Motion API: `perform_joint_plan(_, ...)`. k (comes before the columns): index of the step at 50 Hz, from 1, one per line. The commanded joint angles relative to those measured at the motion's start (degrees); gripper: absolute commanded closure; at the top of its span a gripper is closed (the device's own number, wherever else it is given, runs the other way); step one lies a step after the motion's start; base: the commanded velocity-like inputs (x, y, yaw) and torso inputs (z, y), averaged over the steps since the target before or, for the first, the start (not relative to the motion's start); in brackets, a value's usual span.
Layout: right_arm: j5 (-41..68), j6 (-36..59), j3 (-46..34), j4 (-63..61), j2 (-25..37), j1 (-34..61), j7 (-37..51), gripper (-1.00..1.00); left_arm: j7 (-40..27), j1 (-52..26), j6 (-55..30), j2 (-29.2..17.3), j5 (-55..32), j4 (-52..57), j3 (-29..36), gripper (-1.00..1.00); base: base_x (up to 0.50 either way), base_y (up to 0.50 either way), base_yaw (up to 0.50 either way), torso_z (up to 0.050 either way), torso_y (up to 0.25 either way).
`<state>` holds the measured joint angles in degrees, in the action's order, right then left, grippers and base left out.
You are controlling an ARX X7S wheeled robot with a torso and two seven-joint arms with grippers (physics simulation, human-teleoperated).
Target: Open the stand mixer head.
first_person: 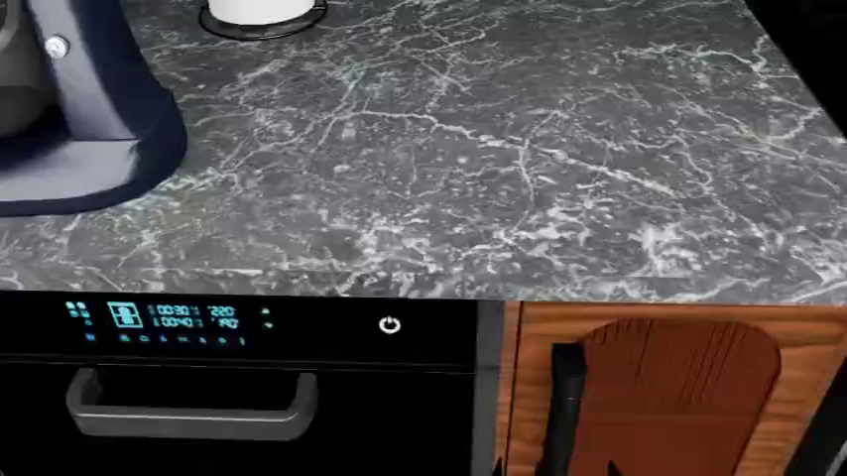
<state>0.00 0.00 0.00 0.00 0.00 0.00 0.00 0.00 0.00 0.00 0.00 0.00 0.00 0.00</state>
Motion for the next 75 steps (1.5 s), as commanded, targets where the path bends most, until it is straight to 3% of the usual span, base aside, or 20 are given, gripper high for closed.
perform_joint_plan(1,-0.70,2.90,0.30,-3.41,0.74,-2.00,4.22,-1.00,0.00,-0.92,-0.20,-0.66,-1.04,-0.78,2.65,-1.00,0.00,0.00,0.00,0.000,0.000)
perform_joint_plan(9,-1.69,1.27,-0.26,-2.14,2.27,-3.02,8.76,-1.00,-1.62,-2.41,-0.04,-1.97,-2.01,-2.57,6.19,-1.00,0.00,0.00,0.00,0.000,0.000)
perform_joint_plan(29,0.41,3.16,-3.07,-2.82,3.97,-2.25,10.65,-1.00,-3.94,-2.80,-1.57,-4.05,-5.53,-2.52,6.99,-1.00,0.00,0.00,0.00,0.000,0.000)
perform_joint_plan(30,0.55,-22.81,-7.98,44.60,2.86,5.40,12.08,-1.00,-3.69,-18.68,36.76,-0.66,-6.06,-74.41,19.82,-1.00,0.00,0.00,0.00,0.000,0.000)
perform_joint_plan(31,-3.14,2.94,1.05,-2.58,0.38,-2.22,6.42,-1.00,0.44,-2.33,-0.74,-0.32,-1.75,-2.22,2.36,-1.00,0.00,0.00,0.00,0.000,0.000)
perform_joint_plan(41,-2.85,4.37,-0.54,-3.19,2.34,-0.90,11.00,-1.00,-4.83,-3.67,-5.03,-2.05,-3.15,2.58,4.03,-1.00,0.00,0.00,0.00,0.000,0.000)
perform_joint_plan(52,1.42,29.04,1.64,-35.29,5.12,7.62,10.76,-1.00,-8.11,-11.54,-31.80,-4.19,-6.84,37.34,2.71,-1.00,0.00,0.00,0.00,0.000,0.000)
perform_joint_plan(61,2.21,39.17,1.63,-43.78,7.50,16.08,10.50,-1.00,-10.64,-21.09,-44.09,-4.59,-10.40,46.75,-0.10,-1.00,0.00,0.00,0.00,0.000,0.000)
perform_joint_plan(75,3.18,38.10,1.73,-42.65,7.54,15.87,11.49,-1.00,-12.34,-21.50,-43.56,-4.84,-11.77,47.01,0.60,-1.00,0.00,0.00,0.00,0.000,0.000)
